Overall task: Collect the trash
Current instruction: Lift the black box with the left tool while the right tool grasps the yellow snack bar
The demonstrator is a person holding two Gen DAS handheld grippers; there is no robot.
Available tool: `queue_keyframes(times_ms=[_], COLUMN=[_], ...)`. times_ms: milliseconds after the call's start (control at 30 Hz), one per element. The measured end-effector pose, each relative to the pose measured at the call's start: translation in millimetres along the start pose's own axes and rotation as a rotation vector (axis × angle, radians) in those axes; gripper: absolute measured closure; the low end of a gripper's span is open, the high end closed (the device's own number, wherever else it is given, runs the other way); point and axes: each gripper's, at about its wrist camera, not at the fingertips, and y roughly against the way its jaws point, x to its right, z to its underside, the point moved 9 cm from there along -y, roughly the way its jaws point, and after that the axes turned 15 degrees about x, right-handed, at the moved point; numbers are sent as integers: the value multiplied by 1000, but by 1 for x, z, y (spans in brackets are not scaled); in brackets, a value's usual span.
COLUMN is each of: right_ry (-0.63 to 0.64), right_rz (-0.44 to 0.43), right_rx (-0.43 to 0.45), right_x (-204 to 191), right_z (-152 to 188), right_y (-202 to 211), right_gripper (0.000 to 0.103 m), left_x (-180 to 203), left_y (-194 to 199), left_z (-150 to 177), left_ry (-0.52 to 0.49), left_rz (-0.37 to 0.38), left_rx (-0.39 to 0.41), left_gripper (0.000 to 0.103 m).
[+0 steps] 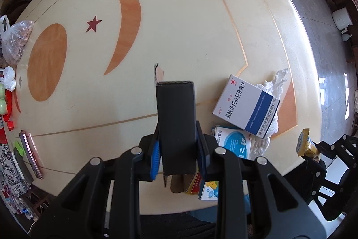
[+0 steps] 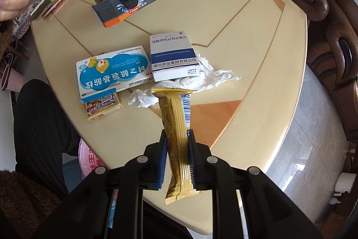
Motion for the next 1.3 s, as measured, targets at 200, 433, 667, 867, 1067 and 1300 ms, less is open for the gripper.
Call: queue_keyframes(times_ms=[200, 433, 667, 867, 1067, 1300], right_ry=[-18, -40, -48, -35, -22, -29], right_rz=[29, 56, 75, 82, 83, 68], right_rx=[14, 57, 88, 101, 117, 129], right_x=[-6, -26, -50, -76, -104, -130], right_z=[0, -6, 3, 15, 29, 47], right_y=[21, 51, 77, 94, 110, 116], right_gripper=[85, 85, 85, 85, 85, 85], left_x=[9, 5, 13, 22, 30, 42], left_y=[44, 95, 116, 129, 135, 128], left_z=[24, 62, 116, 153, 185, 218], left_ry=[-25, -57, -88, -122, -133, -138], left_rz=[-5, -8, 6, 22, 42, 74], left_rx=[62, 121, 161, 179, 194, 197], left_gripper=[76, 76, 76, 76, 76, 76])
